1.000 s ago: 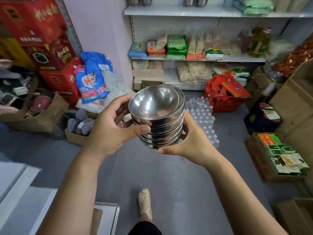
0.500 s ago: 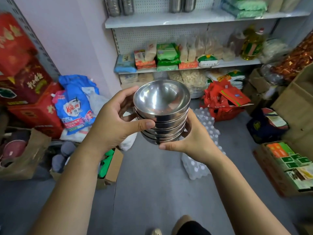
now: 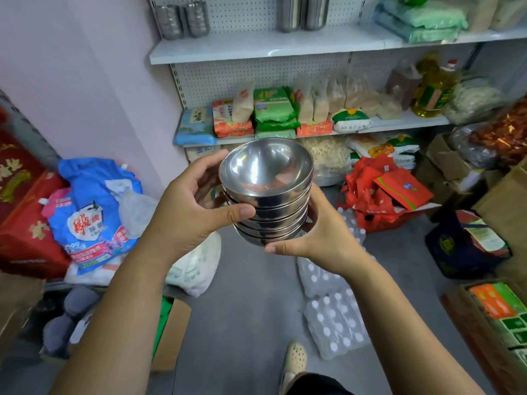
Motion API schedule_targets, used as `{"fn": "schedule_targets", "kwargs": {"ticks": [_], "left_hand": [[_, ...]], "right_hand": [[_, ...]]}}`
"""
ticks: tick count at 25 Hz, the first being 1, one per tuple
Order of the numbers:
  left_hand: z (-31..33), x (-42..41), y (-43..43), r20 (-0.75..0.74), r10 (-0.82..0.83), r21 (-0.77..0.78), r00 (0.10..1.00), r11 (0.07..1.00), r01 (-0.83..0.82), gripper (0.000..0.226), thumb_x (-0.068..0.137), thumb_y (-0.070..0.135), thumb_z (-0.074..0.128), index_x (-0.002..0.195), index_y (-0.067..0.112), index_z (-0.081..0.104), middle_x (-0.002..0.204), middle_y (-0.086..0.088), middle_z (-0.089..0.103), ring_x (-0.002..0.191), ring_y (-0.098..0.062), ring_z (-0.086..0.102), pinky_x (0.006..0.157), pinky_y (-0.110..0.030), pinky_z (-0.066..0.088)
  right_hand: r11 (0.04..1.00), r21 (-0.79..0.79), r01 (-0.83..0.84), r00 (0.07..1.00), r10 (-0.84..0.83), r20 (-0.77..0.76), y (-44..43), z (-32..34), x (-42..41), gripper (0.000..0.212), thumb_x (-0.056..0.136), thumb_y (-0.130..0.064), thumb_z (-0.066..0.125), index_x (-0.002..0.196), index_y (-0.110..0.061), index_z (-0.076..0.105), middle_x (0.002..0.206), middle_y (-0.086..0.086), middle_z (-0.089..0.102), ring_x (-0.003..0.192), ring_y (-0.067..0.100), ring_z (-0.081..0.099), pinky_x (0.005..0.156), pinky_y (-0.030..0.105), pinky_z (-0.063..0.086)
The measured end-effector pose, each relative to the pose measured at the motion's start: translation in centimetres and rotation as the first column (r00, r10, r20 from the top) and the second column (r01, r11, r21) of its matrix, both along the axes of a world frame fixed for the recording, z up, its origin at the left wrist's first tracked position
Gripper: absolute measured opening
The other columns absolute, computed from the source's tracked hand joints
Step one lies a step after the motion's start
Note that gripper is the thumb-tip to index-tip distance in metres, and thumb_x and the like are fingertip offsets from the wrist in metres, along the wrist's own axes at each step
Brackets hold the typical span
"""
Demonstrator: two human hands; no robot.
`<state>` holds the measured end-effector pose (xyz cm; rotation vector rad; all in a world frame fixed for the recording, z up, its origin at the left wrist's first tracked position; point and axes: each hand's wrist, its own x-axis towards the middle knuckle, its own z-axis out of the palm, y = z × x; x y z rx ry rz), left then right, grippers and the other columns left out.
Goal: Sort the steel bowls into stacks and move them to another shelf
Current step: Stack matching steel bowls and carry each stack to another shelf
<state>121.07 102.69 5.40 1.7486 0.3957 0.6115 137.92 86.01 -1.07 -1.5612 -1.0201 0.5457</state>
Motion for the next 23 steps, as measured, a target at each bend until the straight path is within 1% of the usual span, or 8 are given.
{"fn": "schedule_targets", "kwargs": {"ticks": [3, 5, 9, 12, 14, 17, 21, 23], "left_hand": [[0.5, 6.8, 3.3, 0.032, 0.008, 0.000, 0.999, 1.000, -0.008, 0.088, 0.060, 0.014, 0.093, 0.139, 0.025, 0.056, 0.134, 0.012, 0.067, 0.129, -0.005, 0.060, 0.103, -0.034, 0.054], [0.4, 10.5, 5.2, 0.044, 0.031, -0.027, 0.999, 0.999, -0.030, 0.089, 0.059, 0.017, 0.090, 0.140, 0.027, 0.055, 0.133, 0.018, 0.067, 0.129, -0.001, 0.059, 0.102, -0.029, 0.054], [-0.3, 16.5, 10.2, 0.026, 0.058, -0.065, 0.998, 0.996, -0.057, 0.116, 0.053, 0.021, 0.103, 0.152, 0.025, 0.043, 0.132, 0.021, 0.066, 0.132, 0.000, 0.056, 0.102, -0.028, 0.054], [-1.0, 20.6, 14.5, 0.033, 0.042, -0.099, 0.999, 0.994, -0.038, 0.109, 0.052, 0.030, 0.094, 0.150, 0.029, 0.045, 0.130, 0.018, 0.068, 0.131, -0.002, 0.058, 0.096, -0.023, 0.055], [-1.3, 23.3, 18.0, 0.041, 0.021, -0.113, 0.999, 0.993, -0.016, 0.100, 0.053, 0.030, 0.092, 0.143, 0.035, 0.049, 0.130, 0.017, 0.069, 0.129, -0.002, 0.059, 0.095, -0.022, 0.055], [-1.0, 27.2, 24.2, 0.028, 0.009, -0.101, 1.000, 0.995, -0.006, 0.105, 0.054, 0.031, 0.093, 0.148, 0.031, 0.046, 0.137, 0.017, 0.064, 0.130, 0.000, 0.058, 0.099, -0.023, 0.054], [1.2, 32.7, 33.8, -0.007, -0.013, -0.046, 1.000, 0.999, 0.013, 0.108, 0.061, 0.026, 0.100, 0.153, 0.031, 0.042, 0.136, 0.020, 0.061, 0.122, 0.011, 0.059, 0.104, -0.022, 0.051], [2.3, 35.4, 38.5, -0.019, -0.043, -0.007, 0.999, 0.999, 0.043, 0.109, 0.060, 0.036, 0.098, 0.153, 0.032, 0.042, 0.133, 0.023, 0.064, 0.123, 0.010, 0.058, 0.103, -0.024, 0.053]], "right_hand": [[1.000, -0.007, -0.018, 1.000, 0.018, 0.007, 3.7, 0.9, 7.2, 0.115, 0.055, -0.030, 0.103, 0.150, -0.034, 0.040, 0.139, -0.015, 0.061, 0.133, 0.008, 0.056, 0.113, 0.044, 0.046], [0.999, -0.012, -0.031, 1.000, 0.031, 0.006, 6.0, 1.3, 11.1, 0.117, 0.055, -0.029, 0.103, 0.152, -0.033, 0.039, 0.141, -0.013, 0.061, 0.135, 0.008, 0.055, 0.113, 0.045, 0.046], [0.998, -0.030, -0.047, 0.999, 0.047, 0.006, 10.5, 0.9, 17.1, 0.116, 0.055, -0.026, 0.104, 0.151, -0.033, 0.039, 0.139, -0.014, 0.062, 0.134, 0.007, 0.056, 0.114, 0.043, 0.046], [0.998, -0.039, -0.040, 0.999, 0.040, -0.003, 14.5, 0.3, 21.2, 0.115, 0.055, -0.023, 0.103, 0.151, -0.032, 0.040, 0.140, -0.012, 0.062, 0.134, 0.008, 0.056, 0.114, 0.043, 0.046], [0.999, -0.031, -0.028, 1.000, 0.028, 0.001, 17.7, 0.2, 23.8, 0.114, 0.055, -0.021, 0.103, 0.150, -0.030, 0.041, 0.139, -0.013, 0.062, 0.133, 0.006, 0.057, 0.113, 0.039, 0.047], [1.000, -0.024, -0.012, 1.000, 0.011, -0.003, 23.5, 0.4, 27.4, 0.112, 0.055, -0.018, 0.102, 0.149, -0.031, 0.042, 0.137, -0.015, 0.063, 0.131, 0.003, 0.057, 0.112, 0.033, 0.047], [0.999, 0.004, 0.045, 0.999, -0.045, 0.009, 32.9, 1.3, 32.1, 0.116, 0.055, -0.020, 0.103, 0.151, -0.031, 0.040, 0.138, -0.012, 0.063, 0.132, 0.009, 0.057, 0.112, 0.042, 0.048], [0.996, 0.024, 0.081, 0.997, -0.081, -0.001, 37.2, 1.8, 34.2, 0.114, 0.054, -0.018, 0.103, 0.150, -0.030, 0.042, 0.137, -0.010, 0.063, 0.131, 0.011, 0.058, 0.112, 0.045, 0.048]]}}
